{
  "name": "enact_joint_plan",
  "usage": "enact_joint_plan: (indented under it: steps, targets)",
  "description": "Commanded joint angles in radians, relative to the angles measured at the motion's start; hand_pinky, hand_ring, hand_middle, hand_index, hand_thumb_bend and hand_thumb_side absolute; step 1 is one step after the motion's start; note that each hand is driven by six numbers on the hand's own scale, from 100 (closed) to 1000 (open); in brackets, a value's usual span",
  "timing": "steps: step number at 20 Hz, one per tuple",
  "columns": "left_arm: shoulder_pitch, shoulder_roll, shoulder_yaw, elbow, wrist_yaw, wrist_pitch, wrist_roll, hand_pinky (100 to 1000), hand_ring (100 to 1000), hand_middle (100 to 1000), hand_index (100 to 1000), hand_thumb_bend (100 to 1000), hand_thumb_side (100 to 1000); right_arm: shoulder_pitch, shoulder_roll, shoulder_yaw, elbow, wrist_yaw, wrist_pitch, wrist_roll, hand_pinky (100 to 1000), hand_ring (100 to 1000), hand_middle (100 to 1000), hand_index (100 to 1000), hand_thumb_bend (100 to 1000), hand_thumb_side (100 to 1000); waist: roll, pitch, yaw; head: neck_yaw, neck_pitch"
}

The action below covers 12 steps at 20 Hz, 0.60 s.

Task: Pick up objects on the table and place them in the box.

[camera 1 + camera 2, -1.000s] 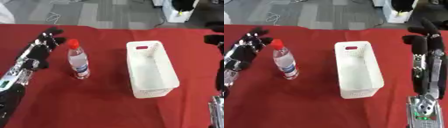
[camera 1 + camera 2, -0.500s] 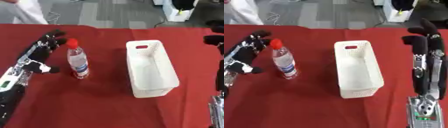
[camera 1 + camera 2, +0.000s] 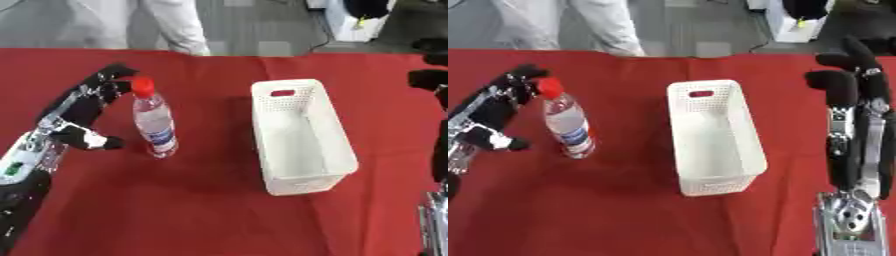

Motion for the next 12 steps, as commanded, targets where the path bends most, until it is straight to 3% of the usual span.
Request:
enact_joint_plan:
  steps: [1, 12]
  targets:
    - [-0.025, 0.008, -0.004, -0.009, -0.004, -0.215, -0.241, 955, 856, 890, 1000, 774, 218, -0.002, -0.011, -0.001, -0.021, -0.007, -0.001, 0.004, 641, 607, 667, 879, 584, 855, 0.006, -0.014, -0.003, -0.006, -0.009]
    - [-0.050, -0.028, -0.020, -0.005, 0.018, -0.137, -0.274, 972, 857, 892, 1000, 760, 248, -0.004, -0.009, 0.000, -0.021, -0.009, -0.001, 0.010, 642, 608, 668, 879, 581, 853, 0.009, -0.013, -0.014, -0.008, -0.010]
